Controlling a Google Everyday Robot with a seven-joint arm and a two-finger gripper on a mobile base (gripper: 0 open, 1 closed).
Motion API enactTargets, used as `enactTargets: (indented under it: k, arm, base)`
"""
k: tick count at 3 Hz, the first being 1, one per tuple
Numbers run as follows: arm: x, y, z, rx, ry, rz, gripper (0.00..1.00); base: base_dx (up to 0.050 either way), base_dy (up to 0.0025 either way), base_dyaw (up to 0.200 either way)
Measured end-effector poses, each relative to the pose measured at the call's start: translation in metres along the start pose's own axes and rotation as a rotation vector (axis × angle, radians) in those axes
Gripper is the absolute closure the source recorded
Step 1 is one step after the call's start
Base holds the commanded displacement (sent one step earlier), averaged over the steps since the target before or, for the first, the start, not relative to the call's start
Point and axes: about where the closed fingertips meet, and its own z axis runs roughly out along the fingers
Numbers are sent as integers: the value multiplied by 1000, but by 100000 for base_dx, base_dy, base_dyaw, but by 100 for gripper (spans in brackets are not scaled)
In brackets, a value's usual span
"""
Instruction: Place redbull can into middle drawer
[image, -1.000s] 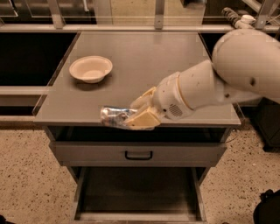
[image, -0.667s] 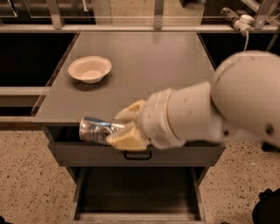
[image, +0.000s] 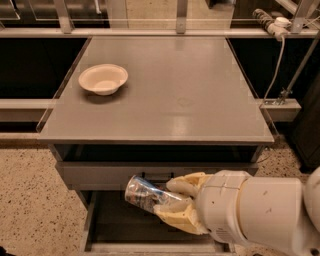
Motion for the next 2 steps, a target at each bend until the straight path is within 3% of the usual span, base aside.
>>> enactTargets:
  k: [1, 2]
  arm:
    - [-9, -1, -1, 15, -9, -33, 100]
    - [20, -14, 23, 7, 16, 21, 100]
  base:
    - [0, 0, 0]
    - [0, 0, 0]
